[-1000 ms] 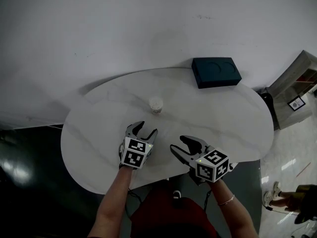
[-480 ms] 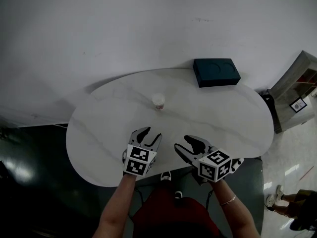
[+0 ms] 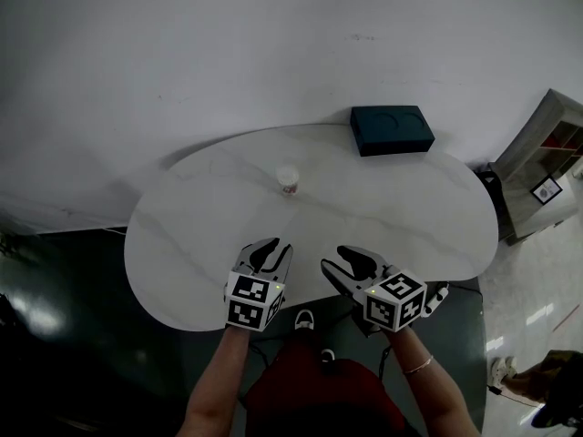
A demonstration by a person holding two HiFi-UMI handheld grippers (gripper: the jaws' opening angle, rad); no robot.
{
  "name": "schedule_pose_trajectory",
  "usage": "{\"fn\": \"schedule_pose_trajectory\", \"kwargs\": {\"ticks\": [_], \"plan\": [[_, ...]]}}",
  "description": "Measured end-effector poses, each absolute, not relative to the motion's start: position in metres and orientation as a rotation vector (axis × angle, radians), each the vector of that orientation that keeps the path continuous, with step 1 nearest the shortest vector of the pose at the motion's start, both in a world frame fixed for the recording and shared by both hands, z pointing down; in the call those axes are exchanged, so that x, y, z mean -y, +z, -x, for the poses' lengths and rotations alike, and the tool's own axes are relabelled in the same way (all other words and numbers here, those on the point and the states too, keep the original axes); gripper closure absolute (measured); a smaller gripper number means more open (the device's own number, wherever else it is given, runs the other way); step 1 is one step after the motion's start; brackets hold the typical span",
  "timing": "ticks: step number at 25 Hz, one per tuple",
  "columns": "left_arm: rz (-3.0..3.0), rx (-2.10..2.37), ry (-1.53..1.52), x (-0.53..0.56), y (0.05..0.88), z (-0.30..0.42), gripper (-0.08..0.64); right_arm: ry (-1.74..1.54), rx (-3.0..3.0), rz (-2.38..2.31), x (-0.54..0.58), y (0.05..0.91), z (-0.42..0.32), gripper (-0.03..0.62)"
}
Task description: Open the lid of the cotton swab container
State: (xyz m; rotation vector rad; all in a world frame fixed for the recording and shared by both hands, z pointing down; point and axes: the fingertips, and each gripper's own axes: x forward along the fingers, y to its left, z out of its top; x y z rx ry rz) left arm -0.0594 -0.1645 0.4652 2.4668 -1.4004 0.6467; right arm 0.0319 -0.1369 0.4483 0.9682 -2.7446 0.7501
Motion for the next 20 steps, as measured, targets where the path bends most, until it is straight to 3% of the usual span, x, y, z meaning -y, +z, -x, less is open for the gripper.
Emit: {"fn": "schedule_pose_trajectory", "kwargs": {"ticks": [7, 12, 20], "plan": [[-2.468, 1.421, 0.581, 0.138, 0.45, 0.054, 0.469, 0.692, 2.755, -0.979, 0.121, 0.44, -0.037, 0.437], [-2.476, 1.44, 0.545, 0.125, 0.438, 0.053, 0.477, 0.659, 2.76, -1.019, 0.111, 0.433, -0.045, 0.522], [-2.5, 1.458, 0.488, 0.102, 0.421, 0.048, 0.503, 0.599, 2.757, -1.103, 0.098, 0.422, -0.06, 0.554]]}}
